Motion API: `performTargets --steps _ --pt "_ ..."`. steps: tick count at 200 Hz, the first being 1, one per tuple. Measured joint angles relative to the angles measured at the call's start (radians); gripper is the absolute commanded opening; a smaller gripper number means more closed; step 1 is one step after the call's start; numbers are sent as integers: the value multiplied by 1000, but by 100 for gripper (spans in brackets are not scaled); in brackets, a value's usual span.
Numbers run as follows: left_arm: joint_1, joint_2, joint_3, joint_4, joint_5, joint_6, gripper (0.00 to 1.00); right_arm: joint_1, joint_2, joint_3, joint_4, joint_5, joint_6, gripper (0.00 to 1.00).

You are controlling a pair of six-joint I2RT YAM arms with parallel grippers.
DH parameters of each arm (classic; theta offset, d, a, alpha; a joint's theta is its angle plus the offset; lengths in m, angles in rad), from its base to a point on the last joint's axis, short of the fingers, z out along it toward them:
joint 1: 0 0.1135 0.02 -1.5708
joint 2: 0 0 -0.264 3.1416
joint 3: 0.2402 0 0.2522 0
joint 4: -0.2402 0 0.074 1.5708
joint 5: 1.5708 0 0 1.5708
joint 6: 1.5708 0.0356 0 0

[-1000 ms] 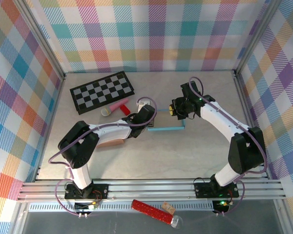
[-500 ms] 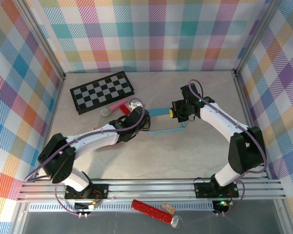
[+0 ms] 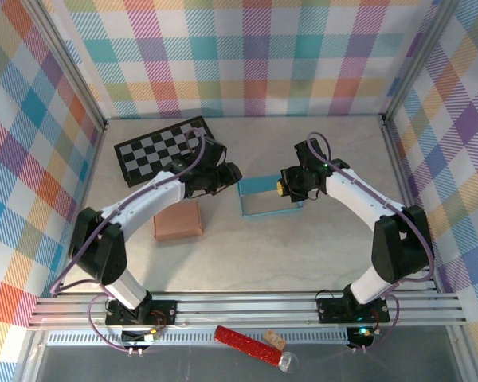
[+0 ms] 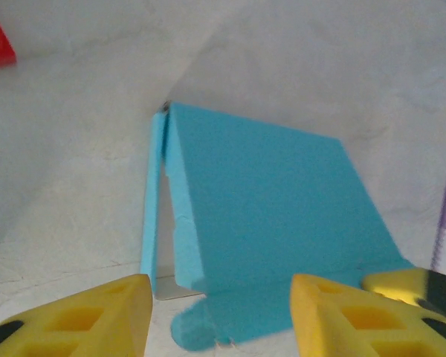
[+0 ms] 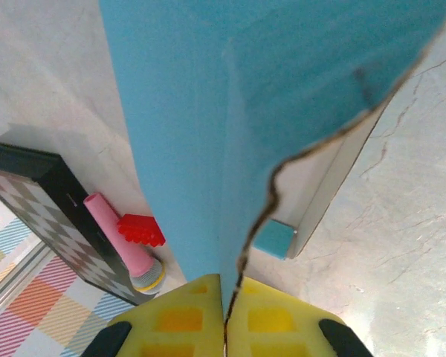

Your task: Fold the paper box

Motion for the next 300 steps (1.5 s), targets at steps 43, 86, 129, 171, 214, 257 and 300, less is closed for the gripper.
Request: performTargets --steps 43,86,129,171,214,257,300 --pt "11 130 0 19 120 -31 43 4 7 -33 0 -3 -11 10" --pt "11 183 -23 92 173 -44 40 4 10 -38 5 -8 -23 10" --pt "11 206 -47 117 185 -34 34 4 13 -48 8 -15 -24 11" --pt "11 223 -54 150 188 -14 28 4 13 -55 7 -25 -42 19" --pt "11 235 -75 162 174 -2 27 4 14 -50 -40 -35 -126 43" --pt "11 235 -75 162 166 17 27 -7 0 13 -176 -48 -325 60" --pt "11 235 -64 140 159 53 33 -114 -74 80 -262 -17 -695 70"
